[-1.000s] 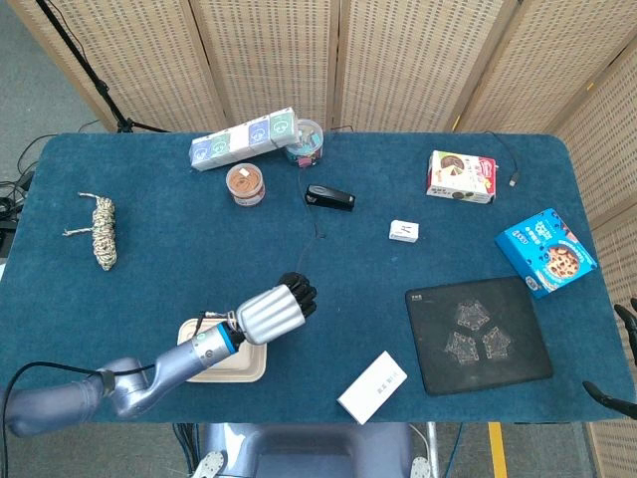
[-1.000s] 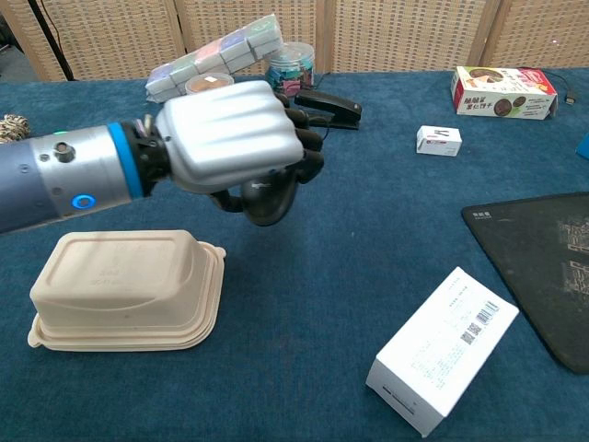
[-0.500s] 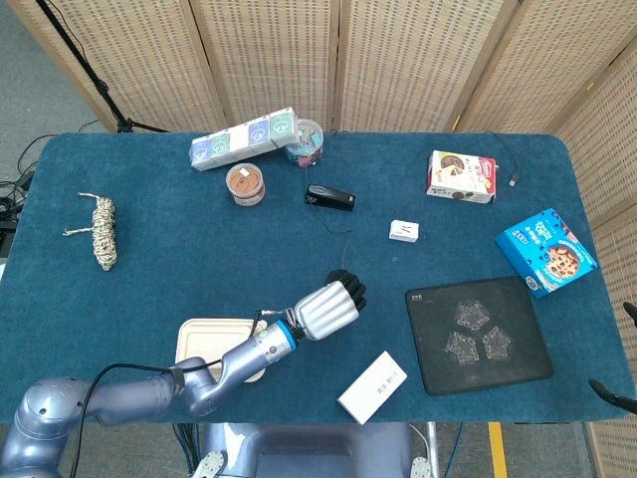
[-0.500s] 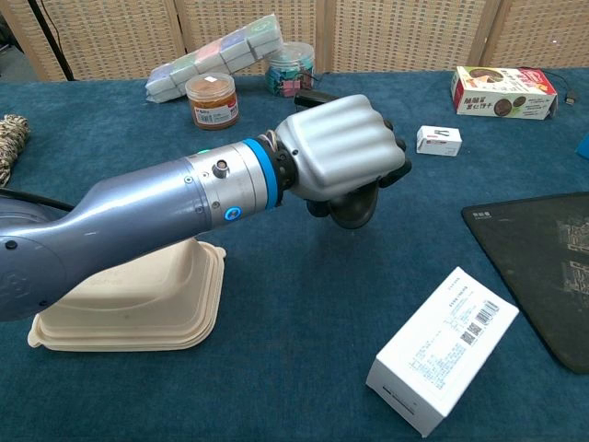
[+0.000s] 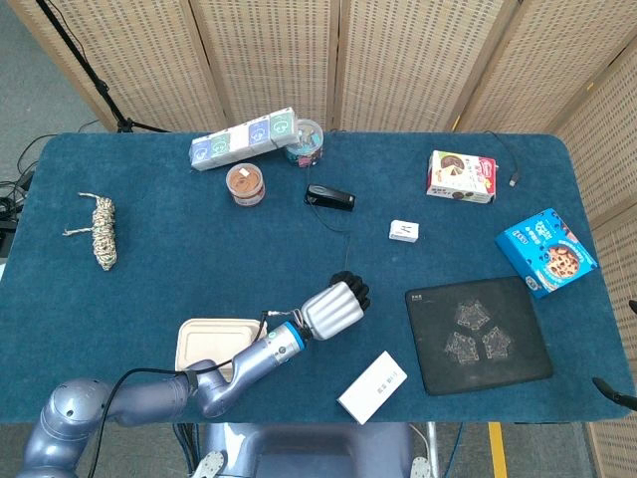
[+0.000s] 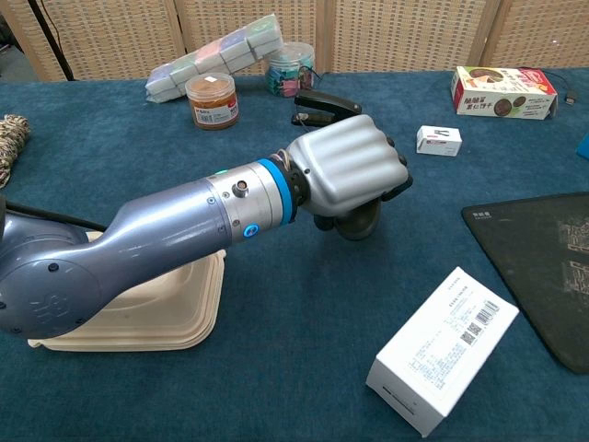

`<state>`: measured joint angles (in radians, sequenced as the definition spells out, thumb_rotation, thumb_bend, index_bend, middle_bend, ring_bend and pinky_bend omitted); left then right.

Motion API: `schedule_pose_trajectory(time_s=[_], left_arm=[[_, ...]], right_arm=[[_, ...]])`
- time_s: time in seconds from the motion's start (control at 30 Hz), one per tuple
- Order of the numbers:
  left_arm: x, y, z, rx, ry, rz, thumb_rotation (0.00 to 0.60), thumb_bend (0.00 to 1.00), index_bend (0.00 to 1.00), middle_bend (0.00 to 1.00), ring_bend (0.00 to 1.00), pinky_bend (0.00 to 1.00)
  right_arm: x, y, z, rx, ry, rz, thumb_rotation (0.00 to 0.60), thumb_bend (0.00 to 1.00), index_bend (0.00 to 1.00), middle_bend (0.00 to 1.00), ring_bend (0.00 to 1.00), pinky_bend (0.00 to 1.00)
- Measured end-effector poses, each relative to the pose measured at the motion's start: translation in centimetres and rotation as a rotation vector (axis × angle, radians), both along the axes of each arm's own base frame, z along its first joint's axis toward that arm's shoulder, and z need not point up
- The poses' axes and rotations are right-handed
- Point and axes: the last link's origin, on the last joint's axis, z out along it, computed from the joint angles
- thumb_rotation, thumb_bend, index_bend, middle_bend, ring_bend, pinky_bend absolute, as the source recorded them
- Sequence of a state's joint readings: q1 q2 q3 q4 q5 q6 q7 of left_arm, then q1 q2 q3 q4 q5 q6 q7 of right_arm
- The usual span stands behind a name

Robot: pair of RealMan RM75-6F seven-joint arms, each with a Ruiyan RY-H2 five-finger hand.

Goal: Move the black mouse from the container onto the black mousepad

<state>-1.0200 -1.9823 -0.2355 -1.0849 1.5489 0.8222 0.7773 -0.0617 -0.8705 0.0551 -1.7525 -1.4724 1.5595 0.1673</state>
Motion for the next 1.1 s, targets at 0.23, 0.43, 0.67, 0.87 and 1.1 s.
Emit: schedule_pose_trajectory(time_s=[0.23, 0.43, 0.67, 0.87, 1.1], left_arm=[[-0.2, -0.3, -0.8, -0.004, 0.011, 0.004, 0.600, 0.19, 0.55, 0.34, 0.29, 0.40], [-0.3, -0.4, -1.2, -0.003, 0.013, 0.013, 0.600, 0.17, 0.46, 0.25, 0.27, 0.40], [-0.2, -0.6, -1.2, -0.001, 0.005, 0.031, 0.600, 0.13, 0.32, 0.16, 0.22, 0.40], [-0.1, -0.9, -0.7, -0.016, -0.018, 0.036, 0.600, 0.07, 0.09, 0.01, 0.10, 0.39], [0.2, -1.2, 1.3, -0.049, -0.096, 0.063, 0.600, 0.05, 0.00, 0.00, 0.01, 0.29]], right_arm=[[0.0, 0.0, 0.1, -0.001, -0.003, -0.002, 0.600, 0.00, 0.00, 0.00, 0.00, 0.00], [0.0, 0.0, 0.2, -0.003, -0.005, -0.002, 0.600, 0.00, 0.00, 0.00, 0.00, 0.00], [0.1, 0.0, 0.2, -0.005, -0.010, -0.001, 0.600, 0.00, 0.00, 0.00, 0.00, 0.00], [0.1, 0.1, 0.3, -0.007, -0.010, 0.001, 0.600, 0.00, 0.00, 0.00, 0.00, 0.00], [0.2, 0.2, 0.2, -0.006, -0.004, 0.002, 0.600, 0.00, 0.00, 0.00, 0.00, 0.00]])
